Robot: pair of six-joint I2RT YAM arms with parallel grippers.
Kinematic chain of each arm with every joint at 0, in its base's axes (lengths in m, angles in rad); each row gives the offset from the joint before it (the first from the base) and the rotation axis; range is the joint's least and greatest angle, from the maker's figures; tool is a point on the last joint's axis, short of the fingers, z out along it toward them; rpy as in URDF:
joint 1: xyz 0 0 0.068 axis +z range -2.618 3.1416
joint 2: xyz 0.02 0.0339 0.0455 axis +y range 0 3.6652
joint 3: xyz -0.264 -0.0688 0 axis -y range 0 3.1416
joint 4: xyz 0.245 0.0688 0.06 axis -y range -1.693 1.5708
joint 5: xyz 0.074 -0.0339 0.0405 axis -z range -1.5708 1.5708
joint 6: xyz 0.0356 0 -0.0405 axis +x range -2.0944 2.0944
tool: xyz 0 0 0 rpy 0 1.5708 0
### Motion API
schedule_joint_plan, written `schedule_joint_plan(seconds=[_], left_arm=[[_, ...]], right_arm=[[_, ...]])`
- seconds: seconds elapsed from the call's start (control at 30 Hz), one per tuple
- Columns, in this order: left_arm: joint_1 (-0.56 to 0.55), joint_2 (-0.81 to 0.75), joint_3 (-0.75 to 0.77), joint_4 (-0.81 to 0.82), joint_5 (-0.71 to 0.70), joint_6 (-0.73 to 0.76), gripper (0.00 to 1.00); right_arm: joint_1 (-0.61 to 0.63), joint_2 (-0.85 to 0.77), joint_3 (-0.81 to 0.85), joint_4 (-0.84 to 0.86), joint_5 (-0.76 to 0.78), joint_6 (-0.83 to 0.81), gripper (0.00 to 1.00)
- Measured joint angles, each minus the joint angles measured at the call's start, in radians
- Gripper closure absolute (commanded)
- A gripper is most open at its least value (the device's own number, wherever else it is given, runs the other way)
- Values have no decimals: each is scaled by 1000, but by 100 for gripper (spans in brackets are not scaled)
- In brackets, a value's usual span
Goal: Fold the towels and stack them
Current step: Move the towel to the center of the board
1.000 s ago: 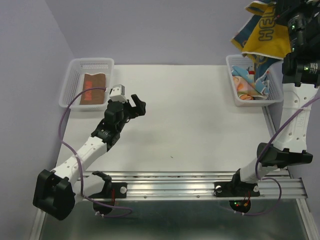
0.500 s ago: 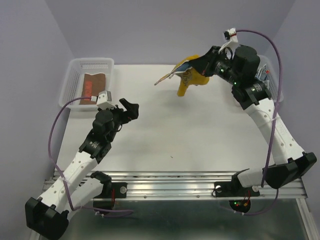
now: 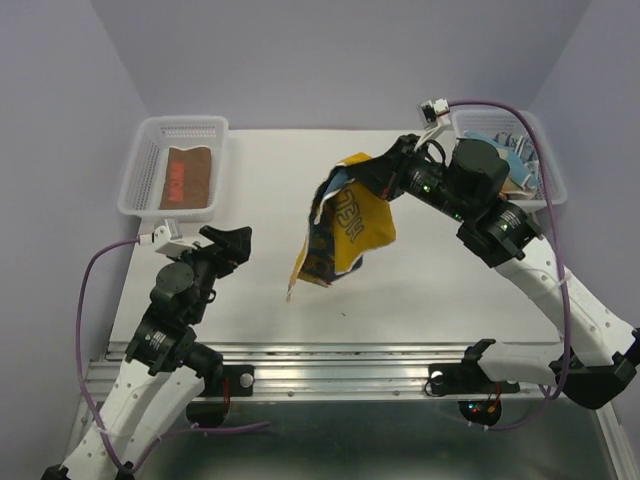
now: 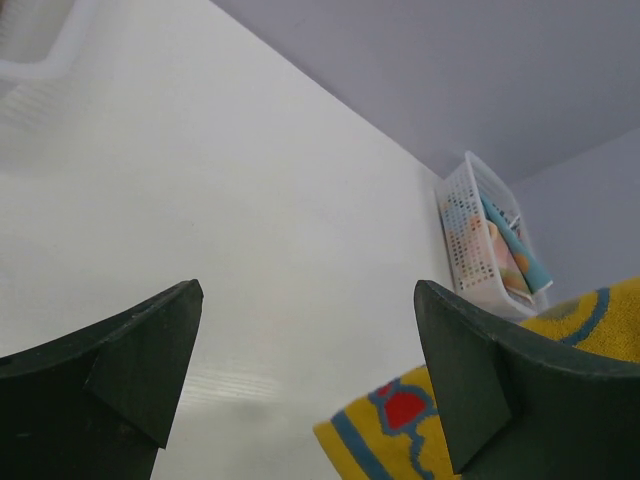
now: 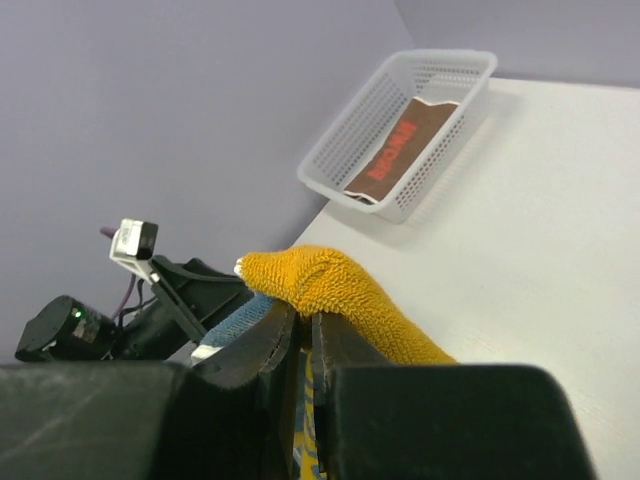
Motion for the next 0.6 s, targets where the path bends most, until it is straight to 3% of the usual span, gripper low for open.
schedule_joint_plan(seconds=[0.17, 0.3, 0.47, 0.53, 0.6], left_arm=[[0, 1, -9, -19, -1, -22, 1], [0, 90, -28, 21, 6, -21, 1], [0, 278, -39, 113, 22, -2, 1], [0, 349, -39, 139, 26, 11, 1], [0, 405, -39, 167, 29, 24, 1]], right_arm=[[0, 12, -6, -29, 123, -16, 87], [0, 107, -5, -30, 211, -67, 86], [-75, 431, 76, -27, 214, -122, 85], [-145, 612, 156, -28, 169, -148, 78], [-202, 813, 336, -54, 164, -195, 66]])
